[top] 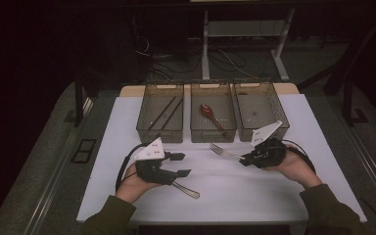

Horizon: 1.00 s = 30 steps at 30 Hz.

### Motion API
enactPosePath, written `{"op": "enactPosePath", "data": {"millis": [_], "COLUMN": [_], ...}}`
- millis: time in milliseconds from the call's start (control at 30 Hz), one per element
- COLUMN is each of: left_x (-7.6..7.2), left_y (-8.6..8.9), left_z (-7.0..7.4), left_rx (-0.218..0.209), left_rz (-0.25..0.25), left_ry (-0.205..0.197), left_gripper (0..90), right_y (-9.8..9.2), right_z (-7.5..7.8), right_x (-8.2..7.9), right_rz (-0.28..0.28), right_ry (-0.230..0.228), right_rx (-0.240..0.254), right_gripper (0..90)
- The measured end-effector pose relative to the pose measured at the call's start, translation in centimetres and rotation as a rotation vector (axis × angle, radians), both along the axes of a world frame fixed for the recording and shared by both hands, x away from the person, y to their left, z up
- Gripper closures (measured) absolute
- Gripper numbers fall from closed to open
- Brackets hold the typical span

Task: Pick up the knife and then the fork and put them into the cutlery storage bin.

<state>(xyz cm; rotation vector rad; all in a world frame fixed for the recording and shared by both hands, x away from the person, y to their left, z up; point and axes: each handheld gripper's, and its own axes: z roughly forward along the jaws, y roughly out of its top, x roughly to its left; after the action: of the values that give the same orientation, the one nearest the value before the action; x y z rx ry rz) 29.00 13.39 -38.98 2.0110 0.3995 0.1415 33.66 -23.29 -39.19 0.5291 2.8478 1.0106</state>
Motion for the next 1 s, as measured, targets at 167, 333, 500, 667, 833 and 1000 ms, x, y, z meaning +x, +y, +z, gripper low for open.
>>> {"op": "enactPosePath", "data": {"millis": [167,333,500,667,833,1000], "left_x": [-0.5,-1.1,-1.7,-2.2,-2.2,-2.2], "left_y": [1.0,1.7,2.3,2.7,2.7,2.8], "left_z": [-1.1,-2.1,-2.7,-3.2,-3.4,-3.4], "left_rx": [0.011,0.022,0.023,0.039,0.046,0.044], "left_rz": [0.070,0.131,0.194,0.232,0.266,0.272], "left_ry": [0.024,0.023,0.013,0.011,0.021,0.021], "left_gripper": [33.6,25.1,15.6,9.1,0.8,0.0], "right_y": [-1.2,-2.6,-3.6,-4.9,-5.6,-6.2], "right_z": [0.6,1.8,2.9,4.0,4.4,4.5], "right_x": [0.7,2.1,3.6,5.4,7.0,9.2], "right_rz": [-0.074,-0.171,-0.253,-0.345,-0.422,-0.500], "right_ry": [0.008,0.005,-0.016,-0.012,-0.005,0.011], "right_rx": [0.017,0.031,0.049,0.063,0.065,0.062], "right_gripper": [80.7,80.7,80.7,80.6,80.6,80.6]}}
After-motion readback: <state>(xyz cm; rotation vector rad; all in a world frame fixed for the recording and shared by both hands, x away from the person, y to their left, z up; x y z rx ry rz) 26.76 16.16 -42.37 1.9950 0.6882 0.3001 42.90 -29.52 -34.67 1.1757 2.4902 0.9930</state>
